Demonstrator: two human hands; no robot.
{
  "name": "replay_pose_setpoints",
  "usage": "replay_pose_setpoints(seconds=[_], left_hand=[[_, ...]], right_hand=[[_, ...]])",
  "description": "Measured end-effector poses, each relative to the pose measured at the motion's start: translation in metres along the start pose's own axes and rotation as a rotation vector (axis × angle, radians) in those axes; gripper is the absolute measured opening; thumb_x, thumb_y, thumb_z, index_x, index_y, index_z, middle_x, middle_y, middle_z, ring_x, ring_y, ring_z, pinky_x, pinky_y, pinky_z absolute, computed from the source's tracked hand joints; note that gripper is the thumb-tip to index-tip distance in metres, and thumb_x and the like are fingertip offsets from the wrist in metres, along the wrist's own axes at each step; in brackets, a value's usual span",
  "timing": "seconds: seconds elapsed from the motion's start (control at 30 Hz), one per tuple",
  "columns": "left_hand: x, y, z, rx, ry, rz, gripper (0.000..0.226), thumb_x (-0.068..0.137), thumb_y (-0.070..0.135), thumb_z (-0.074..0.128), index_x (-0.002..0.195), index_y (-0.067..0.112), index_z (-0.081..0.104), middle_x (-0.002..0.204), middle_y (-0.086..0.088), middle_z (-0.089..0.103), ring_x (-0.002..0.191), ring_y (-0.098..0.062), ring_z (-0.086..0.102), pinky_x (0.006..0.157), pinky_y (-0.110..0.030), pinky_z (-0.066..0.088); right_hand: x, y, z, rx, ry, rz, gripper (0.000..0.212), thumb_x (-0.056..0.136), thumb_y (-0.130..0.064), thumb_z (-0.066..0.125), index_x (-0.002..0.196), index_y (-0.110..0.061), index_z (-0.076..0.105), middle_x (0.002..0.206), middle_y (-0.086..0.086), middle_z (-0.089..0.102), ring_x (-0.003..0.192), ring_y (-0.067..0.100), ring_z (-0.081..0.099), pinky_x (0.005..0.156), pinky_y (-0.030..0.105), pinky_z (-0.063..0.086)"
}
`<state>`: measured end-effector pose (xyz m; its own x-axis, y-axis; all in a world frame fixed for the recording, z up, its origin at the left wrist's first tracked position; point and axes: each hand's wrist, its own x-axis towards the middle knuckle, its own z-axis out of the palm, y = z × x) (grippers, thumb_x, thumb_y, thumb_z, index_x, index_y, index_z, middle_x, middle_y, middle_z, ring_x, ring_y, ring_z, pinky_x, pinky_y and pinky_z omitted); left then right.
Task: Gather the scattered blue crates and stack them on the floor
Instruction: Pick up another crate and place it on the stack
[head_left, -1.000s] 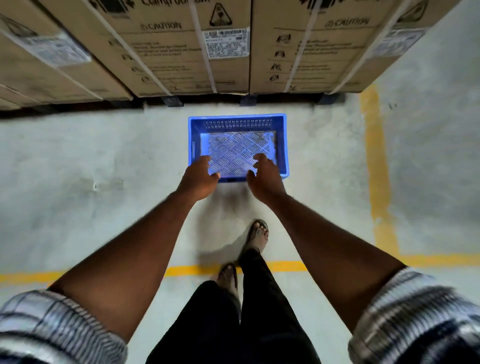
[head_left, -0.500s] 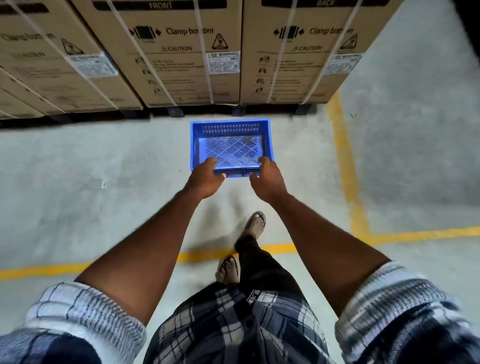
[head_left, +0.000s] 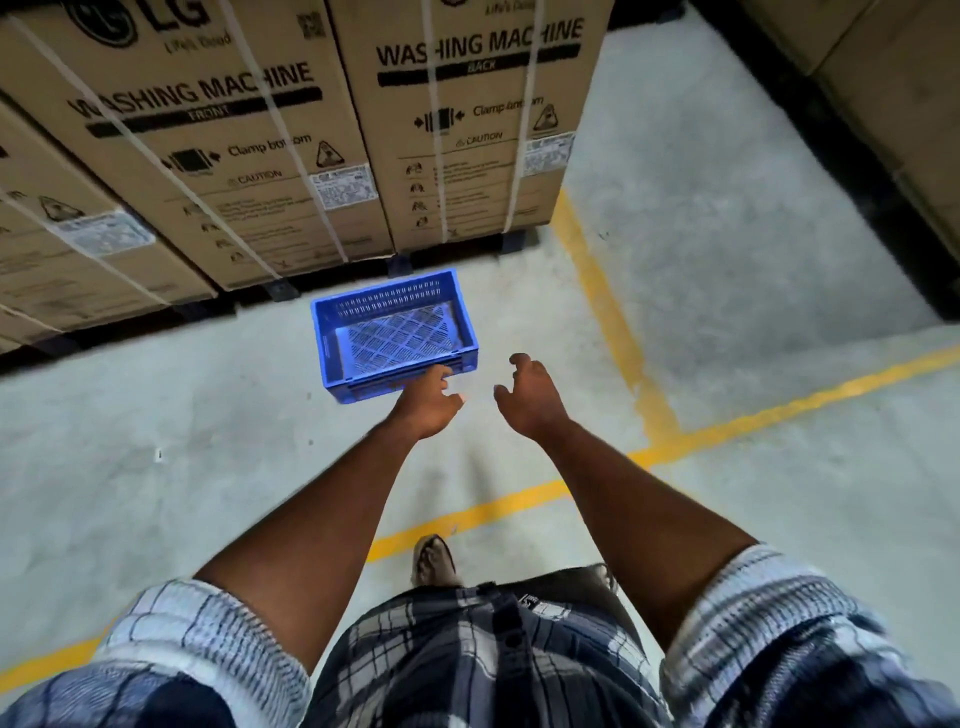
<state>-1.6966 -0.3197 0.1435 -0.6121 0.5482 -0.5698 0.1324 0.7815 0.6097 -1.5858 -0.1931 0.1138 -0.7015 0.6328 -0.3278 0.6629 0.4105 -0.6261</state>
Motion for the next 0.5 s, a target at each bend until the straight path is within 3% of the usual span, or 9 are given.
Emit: replay_pose_setpoints(seconds=[0.2, 0.37, 0.5], left_hand=[[-0.011, 0.084, 0.096, 0.137, -0.128, 0.076, 0.05, 0.09, 0.024, 0.062, 0.137, 0.016, 0.046, 0.139, -0.008, 0.053, 0.124, -0.024, 0.053, 0.103, -0.034, 0.043], [-0.028, 0.174, 0.207, 0.257, -0.235, 0.19, 0.05, 0.091, 0.026, 0.061, 0.137, 0.016, 0.046, 0.137, -0.007, 0.054, 0.122, -0.024, 0.054, 0.096, -0.028, 0.042], [-0.04, 0.24, 0.299, 0.35, -0.326, 0.302, 0.05, 0.091, 0.026, 0.061, 0.137, 0.016, 0.046, 0.136, -0.007, 0.055, 0.121, -0.025, 0.054, 0.099, -0.032, 0.043]], right_hand=[[-0.039, 0.102, -0.075, 0.023, 0.035, 0.141, 0.059, 0.091, -0.026, 0.057, 0.141, -0.004, 0.035, 0.127, 0.02, 0.053, 0.119, 0.034, 0.051, 0.095, 0.038, 0.044], [-0.082, 0.213, -0.147, 0.064, 0.122, 0.261, 0.059, 0.092, -0.026, 0.057, 0.141, -0.003, 0.033, 0.129, 0.022, 0.05, 0.119, 0.037, 0.051, 0.096, 0.04, 0.044], [-0.124, 0.301, -0.203, 0.127, 0.21, 0.398, 0.059, 0.092, -0.024, 0.055, 0.142, -0.002, 0.032, 0.133, 0.023, 0.047, 0.121, 0.038, 0.05, 0.095, 0.041, 0.044]])
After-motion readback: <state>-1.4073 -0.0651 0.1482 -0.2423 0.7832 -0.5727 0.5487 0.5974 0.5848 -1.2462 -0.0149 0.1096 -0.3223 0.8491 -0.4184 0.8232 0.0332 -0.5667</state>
